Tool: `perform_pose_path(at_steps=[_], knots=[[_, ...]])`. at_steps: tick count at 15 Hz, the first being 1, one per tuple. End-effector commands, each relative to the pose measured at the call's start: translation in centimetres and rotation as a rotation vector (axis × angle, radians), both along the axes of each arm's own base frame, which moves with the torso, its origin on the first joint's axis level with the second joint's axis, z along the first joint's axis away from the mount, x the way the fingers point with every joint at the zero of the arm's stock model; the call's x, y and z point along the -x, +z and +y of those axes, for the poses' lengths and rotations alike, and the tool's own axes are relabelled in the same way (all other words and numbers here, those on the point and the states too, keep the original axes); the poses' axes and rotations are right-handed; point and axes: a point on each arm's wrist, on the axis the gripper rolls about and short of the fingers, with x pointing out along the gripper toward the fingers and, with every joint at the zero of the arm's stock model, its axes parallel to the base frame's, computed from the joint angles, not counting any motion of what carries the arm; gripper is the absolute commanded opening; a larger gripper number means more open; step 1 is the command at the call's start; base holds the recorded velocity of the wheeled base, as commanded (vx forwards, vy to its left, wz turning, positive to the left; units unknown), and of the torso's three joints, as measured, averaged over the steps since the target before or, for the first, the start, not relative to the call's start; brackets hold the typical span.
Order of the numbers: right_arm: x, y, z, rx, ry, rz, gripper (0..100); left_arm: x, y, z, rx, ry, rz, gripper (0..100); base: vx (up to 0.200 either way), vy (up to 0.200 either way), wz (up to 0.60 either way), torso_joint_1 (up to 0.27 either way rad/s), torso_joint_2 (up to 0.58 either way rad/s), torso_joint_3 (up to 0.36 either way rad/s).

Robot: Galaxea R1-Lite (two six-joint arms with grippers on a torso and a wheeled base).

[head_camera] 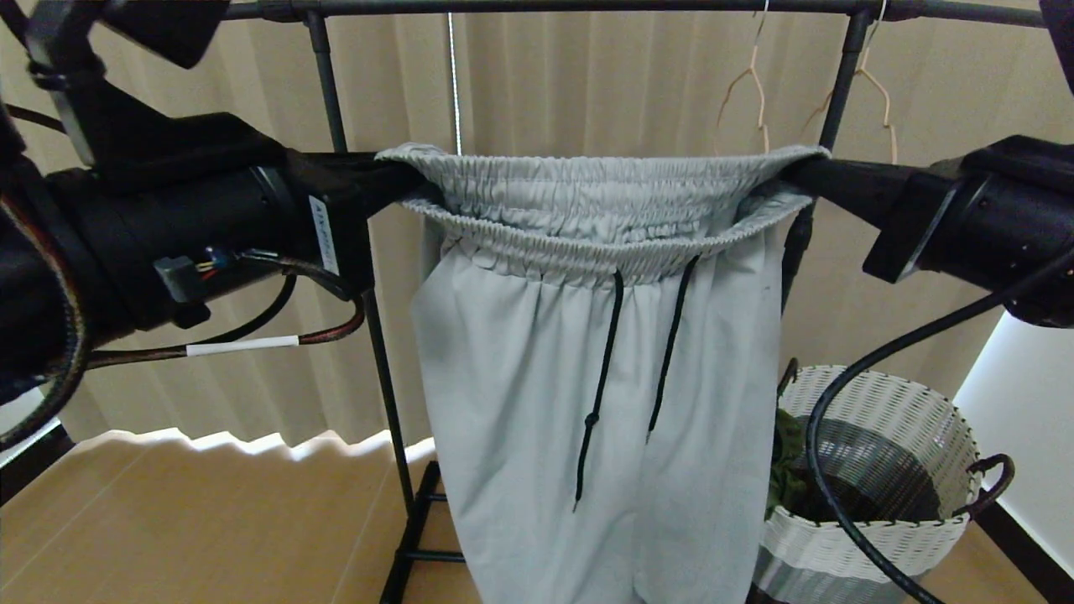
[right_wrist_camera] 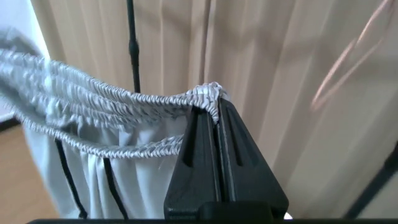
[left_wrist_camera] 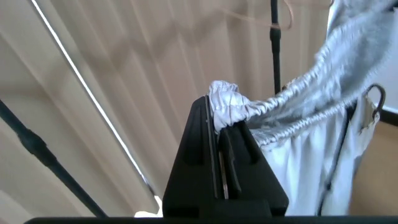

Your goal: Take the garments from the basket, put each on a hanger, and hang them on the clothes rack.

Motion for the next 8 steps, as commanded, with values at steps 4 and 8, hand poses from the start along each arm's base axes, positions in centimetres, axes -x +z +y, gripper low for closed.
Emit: perform_pose_path(at_steps=[4,8], knots=[[-0.2,0.4,-2.3,-0.009,-0.093,-0.017,0,-0.7,-0.4,-0.5,-0.012,0.002,0.017,0,0.0,0.0,0.0,0.0,0.0,0.0],[-0.4,-0.9,-2.7,0.032,-0.167,0.028,0,-1.9,-2.3,-1.6,-0.015,-0.002,0.07,0,0.0,0.0,0.0,0.0,0.0,0.0]])
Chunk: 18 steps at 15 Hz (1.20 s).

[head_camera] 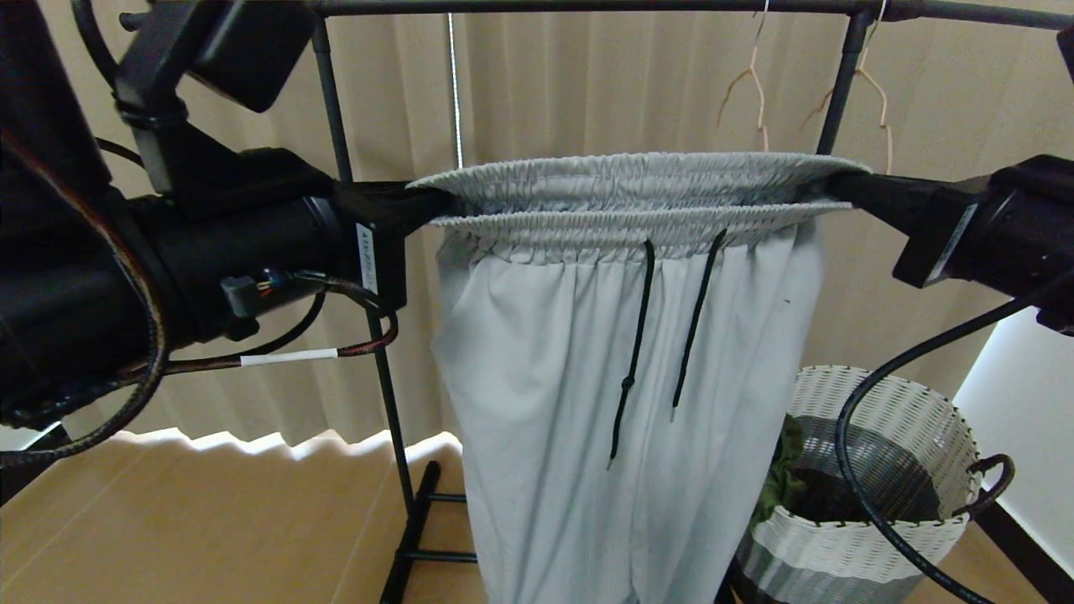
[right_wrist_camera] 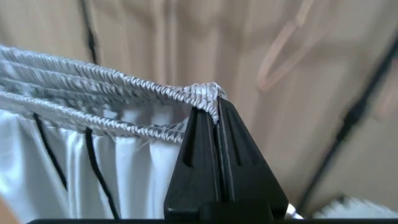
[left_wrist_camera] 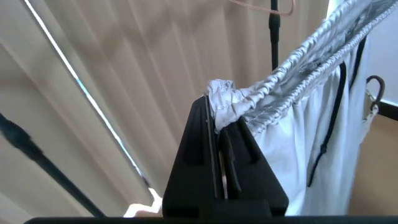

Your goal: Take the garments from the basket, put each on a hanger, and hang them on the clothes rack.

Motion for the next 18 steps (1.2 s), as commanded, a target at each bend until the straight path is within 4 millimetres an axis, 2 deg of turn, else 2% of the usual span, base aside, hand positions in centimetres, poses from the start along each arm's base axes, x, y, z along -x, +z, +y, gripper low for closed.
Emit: perform_pose_path(at_steps=[1,6,8,10,12,14,18], knots=[[0.1,-0.8,-0.2,0.053,-0.039,0.021,0,-0.9,-1.1,-0.8,0.002,0.0,0.006,0,0.0,0.0,0.0,0.0,0.0,0.0],[0.0,0.2,-0.2,0.052,-0.059,-0.021,0,-0.9,-0.7,-0.9,0.022,0.003,-0.015,0,0.0,0.0,0.0,0.0,0.0,0.0],[0.1,0.4,-0.3,0.047,-0.059,-0.029,0,-0.8,-0.3,-1.0,0.038,-0.007,-0.045,0,0.0,0.0,0.0,0.0,0.0,0.0],[0.2,1.1,-0.3,0.04,-0.058,-0.046,0,-0.8,1.0,-1.0,0.066,-0.003,-0.089,0,0.0,0.0,0.0,0.0,0.0,0.0],[0.3,1.0,-0.3,0.042,-0.055,-0.043,0,-0.6,1.1,-0.8,0.069,-0.002,-0.092,0,0.0,0.0,0.0,0.0,0.0,0.0],[1.3,1.3,-0.6,0.038,-0.043,-0.055,0,-0.6,0.5,-0.8,0.057,-0.002,-0.076,0,0.0,0.0,0.0,0.0,0.0,0.0],[5.7,2.0,-1.5,0.053,0.04,-0.019,0,-2.2,0.4,-1.1,0.056,0.029,-0.07,0,0.0,0.0,0.0,0.0,0.0,0.0]])
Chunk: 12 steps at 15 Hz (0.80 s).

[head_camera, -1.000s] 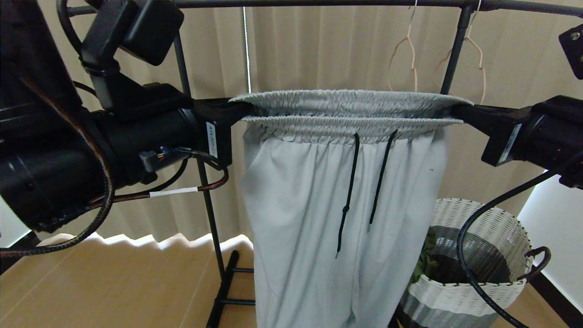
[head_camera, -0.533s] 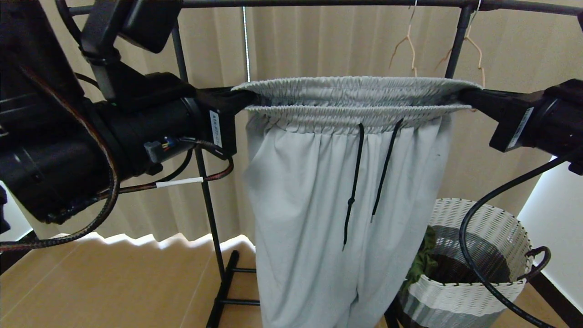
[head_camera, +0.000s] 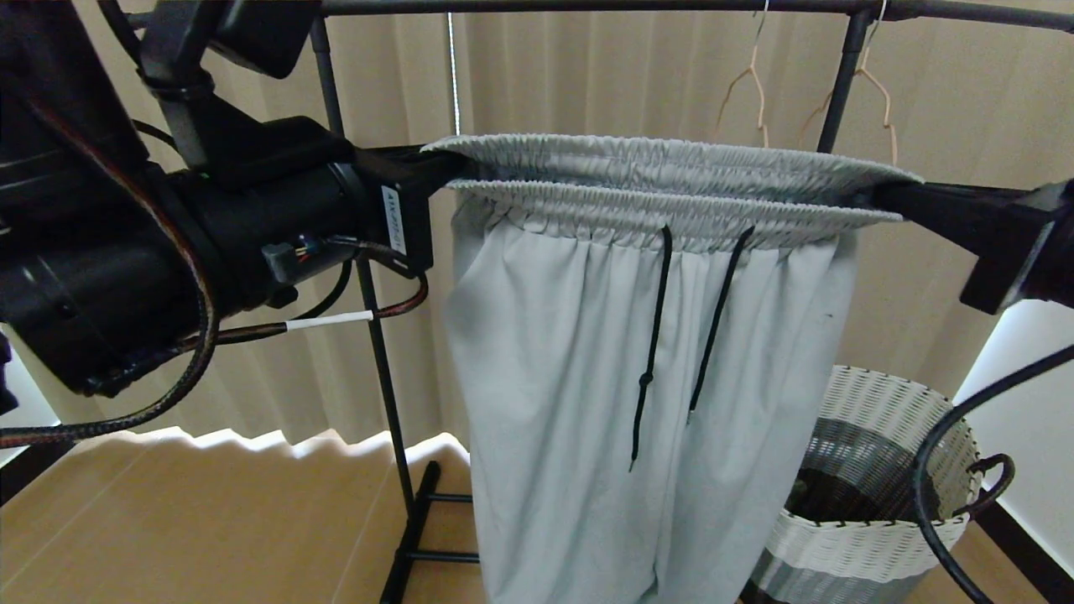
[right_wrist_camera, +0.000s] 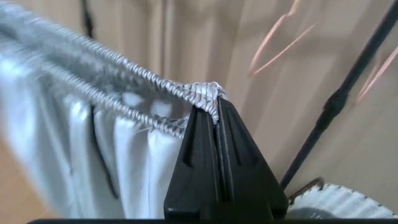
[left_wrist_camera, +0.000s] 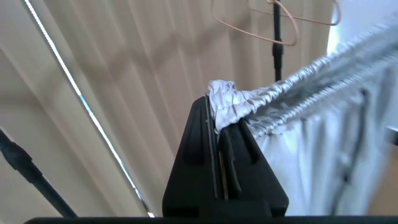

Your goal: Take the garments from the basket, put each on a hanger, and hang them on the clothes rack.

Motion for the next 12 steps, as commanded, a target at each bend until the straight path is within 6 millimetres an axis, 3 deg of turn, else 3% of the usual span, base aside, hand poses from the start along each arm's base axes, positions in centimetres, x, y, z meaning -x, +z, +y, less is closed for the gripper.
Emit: perform_pose_path(at_steps=[1,4,7,10,12], knots=[[3.3,1.1,-0.7,-0.025,0.071,-0.037,0,-1.4,-0.4,-0.6,-0.006,0.015,0.017,0,0.0,0.0,0.0,0.0,0.0,0.0],[5.1,0.3,-0.7,-0.016,0.163,-0.019,0,-3.2,-0.9,-1.6,0.006,0.021,0.044,0,0.0,0.0,0.0,0.0,0.0,0.0],[5.2,0.0,-0.7,-0.011,0.169,-0.011,0,-4.1,-1.3,-1.6,0.008,0.039,0.06,0,0.0,0.0,0.0,0.0,0.0,0.0],[5.0,-0.2,-0.6,-0.005,0.163,-0.003,0,-3.9,-1.2,-1.2,0.01,0.043,0.059,0,0.0,0.0,0.0,0.0,0.0,0.0],[4.4,-0.2,-0.2,0.001,0.155,0.004,0,-2.7,-0.5,-0.4,0.019,0.042,0.045,0,0.0,0.0,0.0,0.0,0.0,0.0]])
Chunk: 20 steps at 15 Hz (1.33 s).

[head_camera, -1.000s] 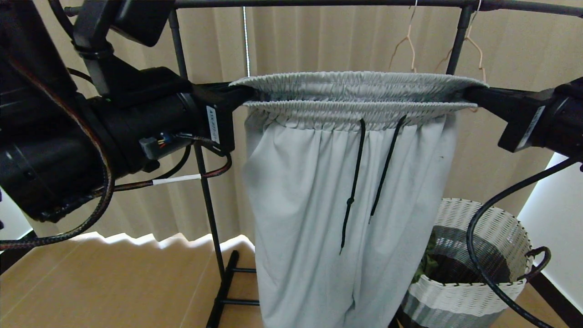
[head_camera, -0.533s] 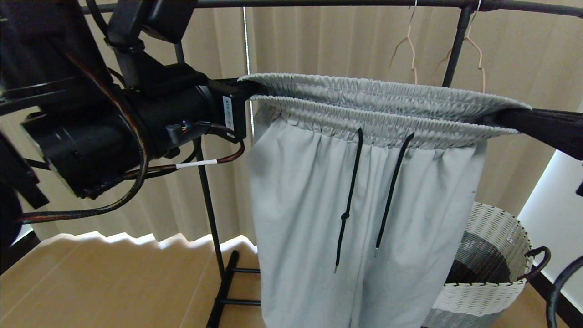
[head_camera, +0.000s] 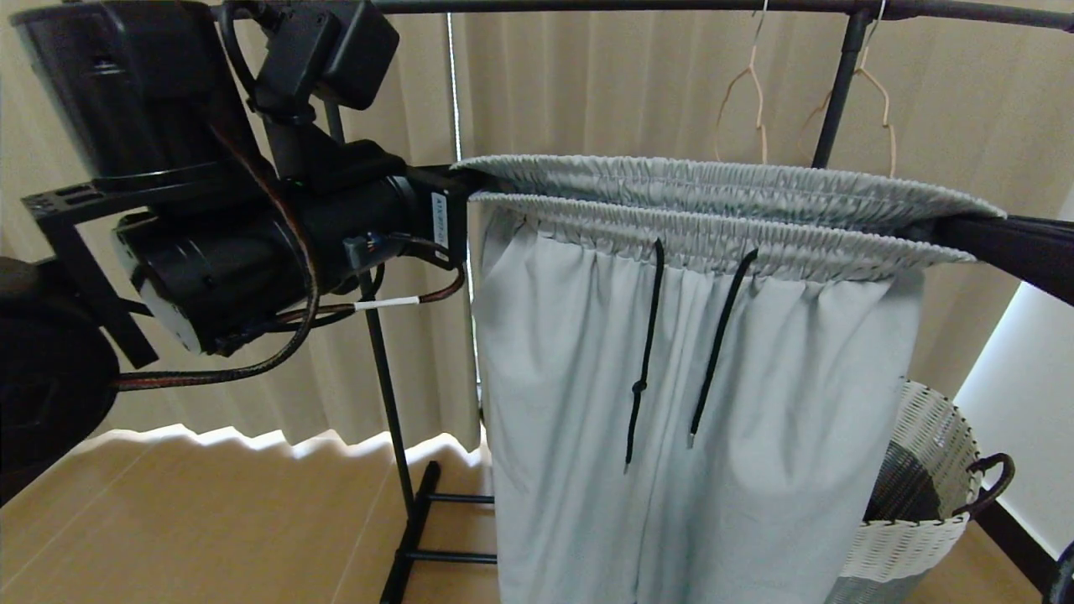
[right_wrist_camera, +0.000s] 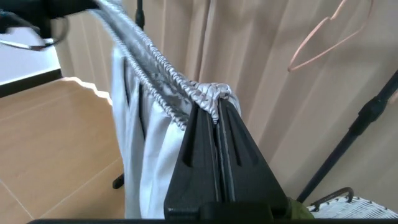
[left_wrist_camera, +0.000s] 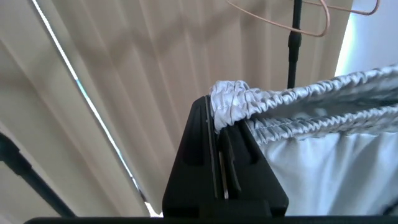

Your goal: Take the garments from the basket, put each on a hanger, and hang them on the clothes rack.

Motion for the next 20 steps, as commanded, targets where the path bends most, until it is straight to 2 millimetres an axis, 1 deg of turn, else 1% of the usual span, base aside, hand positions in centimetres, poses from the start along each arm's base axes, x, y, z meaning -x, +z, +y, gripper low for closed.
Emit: perform_pose_path(at_steps=[1,3,6,7,8,10,13,15,17,20], knots=[[-1.3,-0.1,0.5,0.012,-0.026,0.017,0,1.9,0.8,1.3,0.007,0.0,-0.01,0,0.0,0.0,0.0,0.0,0.0,0.0],[-3.1,-0.1,0.9,0.013,-0.061,0.021,0,3.7,1.0,2.6,0.0,-0.004,-0.001,0,0.0,0.0,0.0,0.0,0.0,0.0],[-5.6,0.8,2.1,-0.005,-0.078,-0.007,0,6.8,0.9,4.5,-0.012,-0.017,0.011,0,0.0,0.0,0.0,0.0,0.0,0.0],[-6.2,0.9,2.4,-0.006,-0.082,-0.008,0,7.4,0.9,4.9,-0.014,-0.023,0.01,0,0.0,0.0,0.0,0.0,0.0,0.0],[-7.0,1.1,2.8,-0.005,-0.084,-0.007,0,8.6,0.8,5.3,-0.012,-0.044,0.005,0,0.0,0.0,0.0,0.0,0.0,0.0],[-8.2,1.4,3.6,-0.007,-0.084,-0.004,0,10.4,0.6,5.5,-0.016,-0.104,0.011,0,0.0,0.0,0.0,0.0,0.0,0.0],[-9.6,1.4,4.4,-0.002,-0.083,0.007,0,11.9,0.0,5.5,-0.025,-0.157,0.012,0,0.0,0.0,0.0,0.0,0.0,0.0],[-10.1,1.1,4.7,0.005,-0.083,0.017,0,12.7,-0.1,5.5,-0.027,-0.194,0.007,0,0.0,0.0,0.0,0.0,0.0,0.0],[-10.4,1.0,4.9,0.006,-0.081,0.02,0,13.2,-0.2,5.4,-0.04,-0.216,-0.007,0,0.0,0.0,0.0,0.0,0.0,0.0],[-10.3,0.8,4.8,0.01,-0.083,0.025,0,13.3,-0.2,5.4,-0.048,-0.219,-0.015,0,0.0,0.0,0.0,0.0,0.0,0.0]])
